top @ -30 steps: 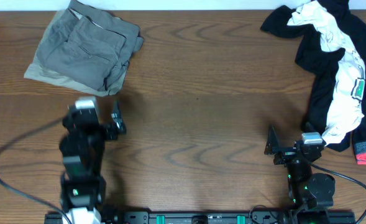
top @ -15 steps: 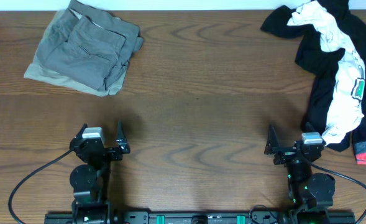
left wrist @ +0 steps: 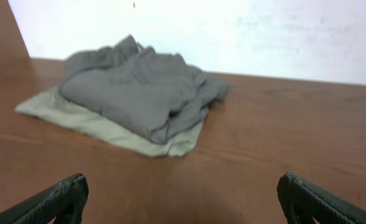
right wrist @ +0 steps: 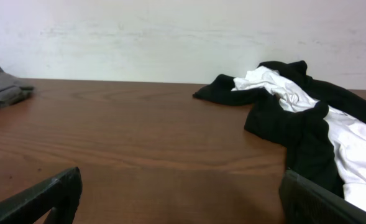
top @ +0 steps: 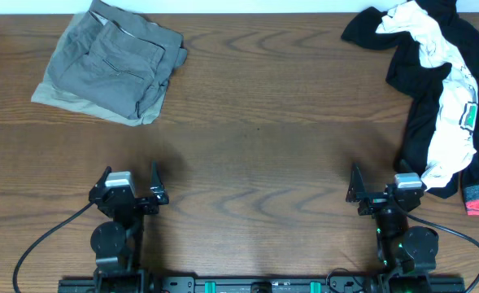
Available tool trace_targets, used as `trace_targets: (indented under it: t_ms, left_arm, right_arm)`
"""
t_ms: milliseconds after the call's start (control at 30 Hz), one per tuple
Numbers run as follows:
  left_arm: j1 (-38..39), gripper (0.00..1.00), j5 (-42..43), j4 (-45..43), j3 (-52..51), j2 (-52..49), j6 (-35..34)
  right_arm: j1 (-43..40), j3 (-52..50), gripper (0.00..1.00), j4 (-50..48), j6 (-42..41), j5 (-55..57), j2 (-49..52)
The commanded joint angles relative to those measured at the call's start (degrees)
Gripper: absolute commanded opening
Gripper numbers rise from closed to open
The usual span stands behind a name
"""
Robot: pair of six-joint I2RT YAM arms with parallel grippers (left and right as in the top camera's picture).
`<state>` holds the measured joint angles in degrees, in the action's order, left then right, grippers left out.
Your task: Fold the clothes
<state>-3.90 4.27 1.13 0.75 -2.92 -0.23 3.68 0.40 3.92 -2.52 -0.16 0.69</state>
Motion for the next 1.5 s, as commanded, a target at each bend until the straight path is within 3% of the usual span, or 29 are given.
trace_targets:
  t_ms: [0, 1467]
  left_arm:
    - [0.5, 0.98, 0.6, 2.6, -0.5, 3.0, -0.3]
    - [1.4, 0.98, 0.6, 2.5, -0.5, 2.6, -0.3]
  right_arm:
    - [0.0, -0.1, 0.99, 0.2, 0.4, 0.3, -0.3]
    - [0.0, -0.1, 0.99, 0.2, 0.4, 0.3, -0.3]
